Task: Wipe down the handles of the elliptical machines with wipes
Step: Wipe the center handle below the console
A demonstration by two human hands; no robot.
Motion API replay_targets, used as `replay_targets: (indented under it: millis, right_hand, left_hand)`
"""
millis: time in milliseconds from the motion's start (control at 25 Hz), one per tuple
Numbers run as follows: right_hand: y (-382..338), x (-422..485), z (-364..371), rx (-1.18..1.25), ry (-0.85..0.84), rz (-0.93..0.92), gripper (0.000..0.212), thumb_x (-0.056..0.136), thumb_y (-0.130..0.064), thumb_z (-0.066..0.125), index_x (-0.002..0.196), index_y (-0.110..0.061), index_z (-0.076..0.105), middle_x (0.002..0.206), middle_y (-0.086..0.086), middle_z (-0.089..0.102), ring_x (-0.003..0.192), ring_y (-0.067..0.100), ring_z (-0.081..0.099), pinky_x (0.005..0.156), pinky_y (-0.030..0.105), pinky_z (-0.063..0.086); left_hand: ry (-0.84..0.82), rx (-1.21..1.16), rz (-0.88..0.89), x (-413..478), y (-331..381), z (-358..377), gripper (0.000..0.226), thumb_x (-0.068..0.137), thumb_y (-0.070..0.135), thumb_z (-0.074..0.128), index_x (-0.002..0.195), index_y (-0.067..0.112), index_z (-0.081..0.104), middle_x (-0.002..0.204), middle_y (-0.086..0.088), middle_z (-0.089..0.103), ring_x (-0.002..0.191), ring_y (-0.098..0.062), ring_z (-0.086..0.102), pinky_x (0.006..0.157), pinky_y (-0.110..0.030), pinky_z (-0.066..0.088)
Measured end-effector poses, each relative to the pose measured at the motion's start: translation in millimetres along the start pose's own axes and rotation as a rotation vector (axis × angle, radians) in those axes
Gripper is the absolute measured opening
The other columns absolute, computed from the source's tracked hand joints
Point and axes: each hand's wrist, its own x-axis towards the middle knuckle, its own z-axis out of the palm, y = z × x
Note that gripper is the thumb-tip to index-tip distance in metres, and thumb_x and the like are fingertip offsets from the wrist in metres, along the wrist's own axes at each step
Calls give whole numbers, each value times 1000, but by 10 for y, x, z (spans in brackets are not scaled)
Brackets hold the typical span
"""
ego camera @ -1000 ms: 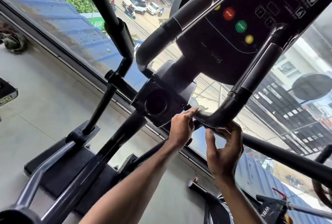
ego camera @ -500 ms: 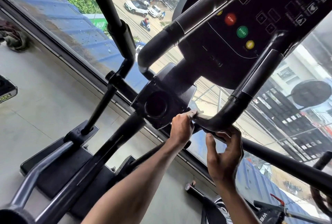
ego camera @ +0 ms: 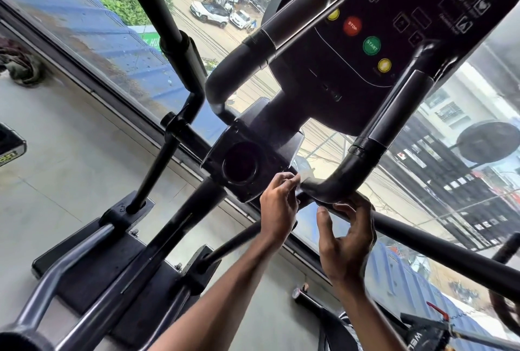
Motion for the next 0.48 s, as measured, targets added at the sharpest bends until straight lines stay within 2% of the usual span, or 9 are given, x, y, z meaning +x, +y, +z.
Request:
replay_targets:
  millis: [160,280,360,480]
  right_hand:
    - [7,8,-11,9,-10,0,37,87,-28,65,118,-9,62,110,4,68,101,34,67,87,59,52]
    - [-10,-5,0,18,-11,2,39,86,-29,65,120,-10,61,111,5,67,101,35,66,87,59,52]
    - [-21,-8,4,25,-20,14,40,86,-28,65,122,-12,60,112,5,67,101,35,66,87,58,52]
    - [-49,6,-4,32,-14,20,38,85,-29,65,121,-16,60,110,4,68,100,33,66,87,58,52]
  left_hand:
    - [-57,219,11,135,-124,197,21,89,0,75,110,2,78,91,-4,71,74,-19,68,65,-36,61]
    - [-103,411,82,124,-125,288,48,74,-13,79,120,-1,73,96,-9,71,75,-23,66,62,-30,57]
    - [-79,411,86,121,-122,288,52,73,-17,76,122,-1,72,99,-9,71,78,-25,68,64,-31,57]
    - [-36,167,-86,116,-40,174,24,89,-4,72,112,1,77,96,-6,75,77,-19,70,69,-30,60]
